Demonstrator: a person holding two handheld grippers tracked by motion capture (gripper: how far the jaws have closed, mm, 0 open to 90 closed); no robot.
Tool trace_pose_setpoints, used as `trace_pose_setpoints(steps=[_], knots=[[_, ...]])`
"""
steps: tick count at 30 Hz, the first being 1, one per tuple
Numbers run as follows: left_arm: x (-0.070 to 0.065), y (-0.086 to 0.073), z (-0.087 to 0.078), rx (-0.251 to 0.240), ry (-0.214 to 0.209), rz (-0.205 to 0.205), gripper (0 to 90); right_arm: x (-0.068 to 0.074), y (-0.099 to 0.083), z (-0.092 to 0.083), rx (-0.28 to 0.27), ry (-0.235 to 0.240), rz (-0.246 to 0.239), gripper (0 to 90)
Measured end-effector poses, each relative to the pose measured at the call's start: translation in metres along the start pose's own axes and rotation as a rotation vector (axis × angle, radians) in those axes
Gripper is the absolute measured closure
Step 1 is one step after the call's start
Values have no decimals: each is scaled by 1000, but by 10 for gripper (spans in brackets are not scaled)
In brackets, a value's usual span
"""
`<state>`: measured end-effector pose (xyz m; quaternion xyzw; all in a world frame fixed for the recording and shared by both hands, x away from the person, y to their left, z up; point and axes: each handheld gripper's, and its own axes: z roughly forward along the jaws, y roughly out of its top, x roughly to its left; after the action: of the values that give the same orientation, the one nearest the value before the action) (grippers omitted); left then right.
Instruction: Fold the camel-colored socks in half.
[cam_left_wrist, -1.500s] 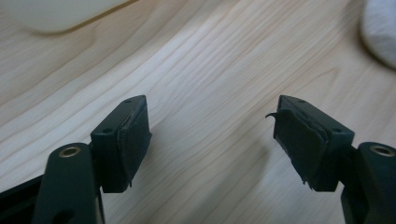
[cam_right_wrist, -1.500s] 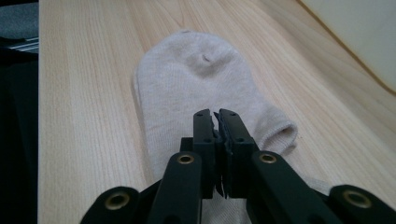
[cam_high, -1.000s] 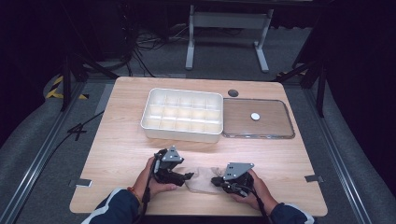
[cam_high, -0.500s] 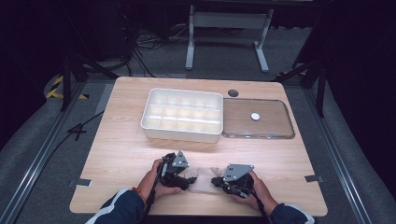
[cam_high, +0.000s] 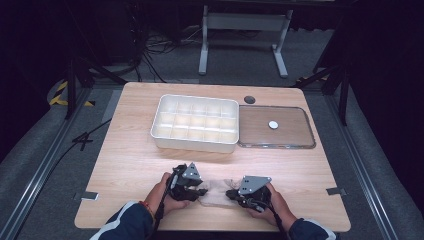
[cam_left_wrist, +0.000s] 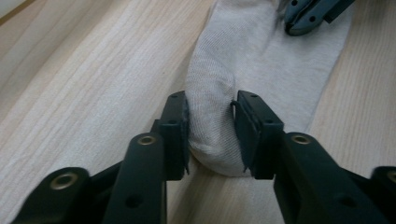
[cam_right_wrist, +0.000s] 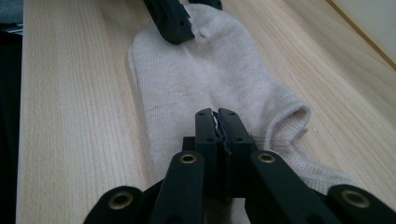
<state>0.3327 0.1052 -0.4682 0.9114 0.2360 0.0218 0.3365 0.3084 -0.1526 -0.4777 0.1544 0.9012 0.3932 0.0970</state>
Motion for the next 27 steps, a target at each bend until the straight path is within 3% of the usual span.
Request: trace_pose_setpoints(steps=[8,18,22,24,27], knots=[[0,-4,-1,-24,-22,-25,789,0,1,1,3,-6,1,875],[-1,-5,-6,-16,-20,-12,808,1,1,0,4,-10,-1,877],[-3,-6,-9,-33,-21,-29,809,1,1,1,6,-14,-2,877],[-4,-8,-13,-60,-47,-18,809,1,1,1,8,-16,0,878],[-4,-9,-18,-71,-56,-32,809,2,4,3,14,-30,5,878]])
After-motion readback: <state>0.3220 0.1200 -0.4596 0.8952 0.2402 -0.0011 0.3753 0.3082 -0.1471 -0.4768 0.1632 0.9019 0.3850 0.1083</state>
